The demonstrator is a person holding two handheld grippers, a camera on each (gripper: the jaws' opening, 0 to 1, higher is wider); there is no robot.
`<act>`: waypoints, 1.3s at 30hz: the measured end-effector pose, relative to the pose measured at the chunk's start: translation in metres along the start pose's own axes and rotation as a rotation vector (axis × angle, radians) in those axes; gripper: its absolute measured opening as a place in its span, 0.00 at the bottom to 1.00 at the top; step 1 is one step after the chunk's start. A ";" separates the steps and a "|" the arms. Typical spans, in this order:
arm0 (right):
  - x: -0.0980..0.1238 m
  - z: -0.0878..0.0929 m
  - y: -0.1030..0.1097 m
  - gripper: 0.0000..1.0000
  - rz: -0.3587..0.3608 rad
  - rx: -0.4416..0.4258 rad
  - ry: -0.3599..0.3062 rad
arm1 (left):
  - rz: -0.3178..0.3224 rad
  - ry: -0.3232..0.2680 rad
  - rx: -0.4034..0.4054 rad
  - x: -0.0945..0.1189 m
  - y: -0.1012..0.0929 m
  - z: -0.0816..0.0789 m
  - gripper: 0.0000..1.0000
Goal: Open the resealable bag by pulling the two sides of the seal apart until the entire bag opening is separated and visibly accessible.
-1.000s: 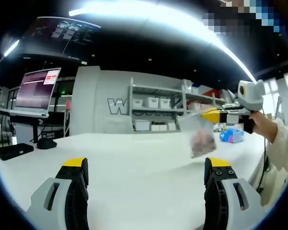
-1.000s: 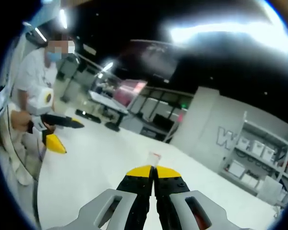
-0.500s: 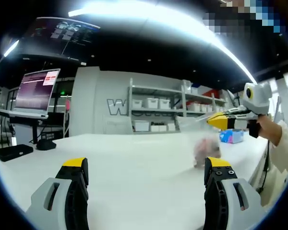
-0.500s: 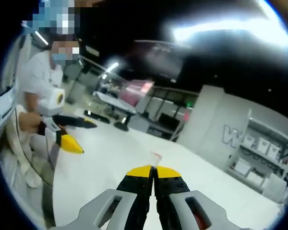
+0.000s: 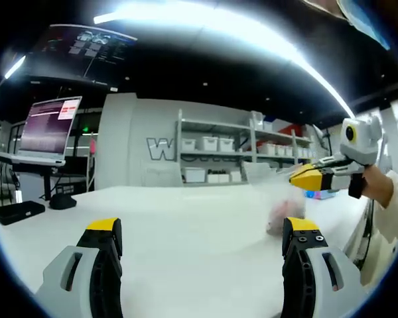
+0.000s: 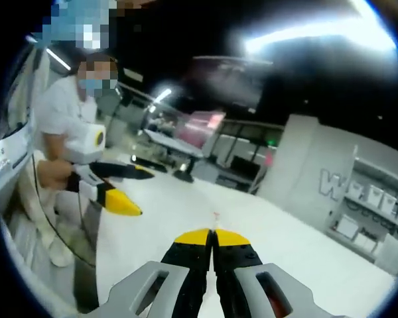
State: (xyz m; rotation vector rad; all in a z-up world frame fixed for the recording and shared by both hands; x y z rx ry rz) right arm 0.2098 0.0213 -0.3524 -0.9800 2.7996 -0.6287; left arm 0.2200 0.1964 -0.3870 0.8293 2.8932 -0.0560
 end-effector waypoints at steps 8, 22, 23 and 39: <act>-0.002 0.006 0.024 0.00 -0.061 -0.036 0.003 | 0.002 0.004 0.005 0.002 -0.001 0.002 1.00; 0.004 0.030 0.045 0.00 -0.109 -0.097 0.067 | -0.003 0.006 0.012 0.006 0.000 0.005 1.00; 0.004 0.032 0.048 0.00 -0.115 -0.098 0.073 | -0.004 0.007 0.012 0.006 0.000 0.005 1.00; 0.015 0.036 0.058 0.00 -0.131 -0.148 0.107 | 0.007 0.012 0.020 0.007 -0.001 0.006 0.99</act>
Point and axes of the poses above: the point that each gripper's makers call its tool centre point, and the gripper's own axes: x roughly backward along the fingers, y roughly to its left, z roughly out of its underside, the point moved 3 cm from there along x, roughly backward along the fingers, and after that the axes turned 6 degrees about z, right-handed, at the moved point
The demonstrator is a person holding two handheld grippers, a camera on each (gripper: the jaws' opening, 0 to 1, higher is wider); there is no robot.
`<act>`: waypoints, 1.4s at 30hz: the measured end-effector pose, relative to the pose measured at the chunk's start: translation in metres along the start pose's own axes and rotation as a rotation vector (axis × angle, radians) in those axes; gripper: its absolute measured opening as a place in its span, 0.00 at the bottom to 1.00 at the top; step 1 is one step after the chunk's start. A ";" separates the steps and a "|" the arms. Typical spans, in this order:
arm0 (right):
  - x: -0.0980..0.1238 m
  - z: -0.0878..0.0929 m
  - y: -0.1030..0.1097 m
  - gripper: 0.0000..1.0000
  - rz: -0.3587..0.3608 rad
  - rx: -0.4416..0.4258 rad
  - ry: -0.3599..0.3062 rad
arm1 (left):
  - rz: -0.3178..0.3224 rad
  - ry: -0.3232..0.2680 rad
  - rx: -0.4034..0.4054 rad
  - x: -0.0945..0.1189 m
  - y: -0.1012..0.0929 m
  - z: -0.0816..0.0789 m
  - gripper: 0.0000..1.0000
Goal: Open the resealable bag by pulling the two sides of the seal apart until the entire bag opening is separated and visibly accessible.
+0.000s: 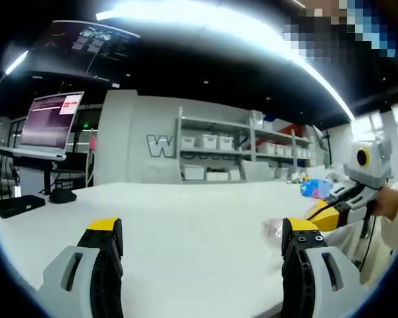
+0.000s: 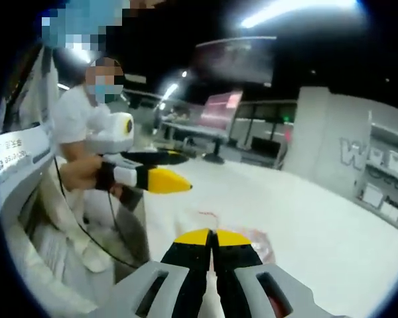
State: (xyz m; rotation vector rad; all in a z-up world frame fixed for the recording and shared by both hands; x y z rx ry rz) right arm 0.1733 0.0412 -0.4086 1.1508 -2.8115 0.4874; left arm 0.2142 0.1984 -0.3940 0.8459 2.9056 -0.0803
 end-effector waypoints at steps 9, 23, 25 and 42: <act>0.004 0.000 0.012 0.06 -0.048 -0.002 0.035 | -0.006 -0.008 0.000 0.001 0.004 -0.004 0.99; 0.013 -0.018 0.028 0.24 -0.125 0.102 0.109 | -0.010 -0.019 0.008 0.005 0.011 -0.005 0.99; 0.013 -0.019 0.031 0.28 -0.144 0.146 0.143 | -0.008 -0.021 0.012 0.006 0.011 -0.004 0.99; -0.004 -0.042 0.035 0.26 -0.249 0.545 0.355 | -0.005 -0.053 0.029 0.019 0.015 -0.007 0.99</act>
Point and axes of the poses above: the point that each gripper's makers call its tool centre point, and the gripper's own axes: x roughly backward along the fingers, y roughly to its left, z roughly out of its underside, the point moved 3 cm from there along x, roughly backward along the fingers, and after that the axes turned 6 degrees about z, right-handed, at the moved point
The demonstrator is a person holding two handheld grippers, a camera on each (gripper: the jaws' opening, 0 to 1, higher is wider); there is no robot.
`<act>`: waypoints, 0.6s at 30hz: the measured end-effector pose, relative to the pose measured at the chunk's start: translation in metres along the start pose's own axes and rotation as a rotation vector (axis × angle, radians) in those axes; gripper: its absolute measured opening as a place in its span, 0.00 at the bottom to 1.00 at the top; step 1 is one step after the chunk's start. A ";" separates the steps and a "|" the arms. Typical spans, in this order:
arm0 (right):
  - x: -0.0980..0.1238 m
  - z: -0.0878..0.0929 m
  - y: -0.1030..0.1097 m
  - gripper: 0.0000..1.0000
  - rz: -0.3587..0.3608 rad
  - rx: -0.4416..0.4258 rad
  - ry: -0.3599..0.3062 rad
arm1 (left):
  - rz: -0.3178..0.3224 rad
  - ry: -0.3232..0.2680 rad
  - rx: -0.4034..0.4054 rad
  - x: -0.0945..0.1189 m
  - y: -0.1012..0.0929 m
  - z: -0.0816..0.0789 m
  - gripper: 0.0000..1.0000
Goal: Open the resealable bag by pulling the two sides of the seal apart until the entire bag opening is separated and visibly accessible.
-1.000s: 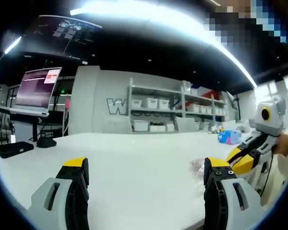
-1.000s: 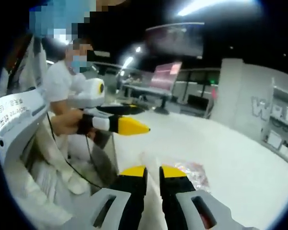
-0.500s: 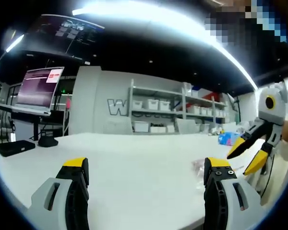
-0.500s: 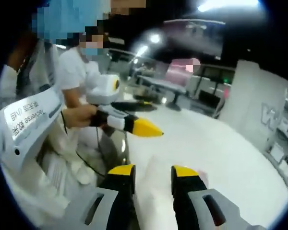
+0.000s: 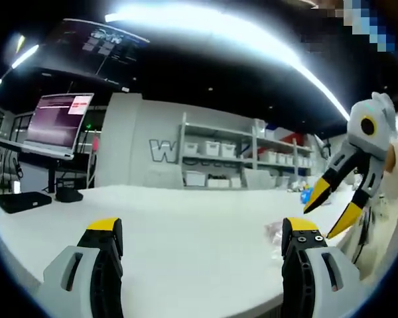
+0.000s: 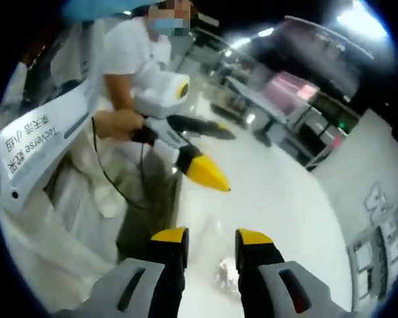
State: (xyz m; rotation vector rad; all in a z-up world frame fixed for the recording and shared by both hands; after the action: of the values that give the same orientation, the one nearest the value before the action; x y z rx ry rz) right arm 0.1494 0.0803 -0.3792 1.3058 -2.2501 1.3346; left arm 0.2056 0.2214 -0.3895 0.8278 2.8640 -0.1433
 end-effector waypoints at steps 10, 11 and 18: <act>-0.012 -0.007 -0.004 0.23 -0.061 0.154 0.121 | 0.003 -0.011 0.003 0.002 0.000 0.001 0.99; -0.013 -0.008 -0.004 0.22 -0.068 0.165 0.129 | 0.002 -0.011 0.006 0.002 0.001 0.002 0.99; -0.015 -0.007 -0.002 0.22 -0.107 0.210 0.168 | -0.002 -0.016 0.013 0.003 0.002 0.003 0.99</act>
State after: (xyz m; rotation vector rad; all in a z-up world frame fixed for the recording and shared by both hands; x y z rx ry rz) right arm 0.1576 0.0941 -0.3824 1.3038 -1.9444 1.6111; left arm 0.2044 0.2243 -0.3931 0.8227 2.8519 -0.1683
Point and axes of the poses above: the point that each gripper's makers call its tool centre point, and the gripper's own axes: x roughly backward along the fingers, y roughly to its left, z roughly out of its underside, the point moved 3 cm from there along x, roughly backward along the fingers, and after that the axes turned 6 degrees about z, right-handed, at the moved point
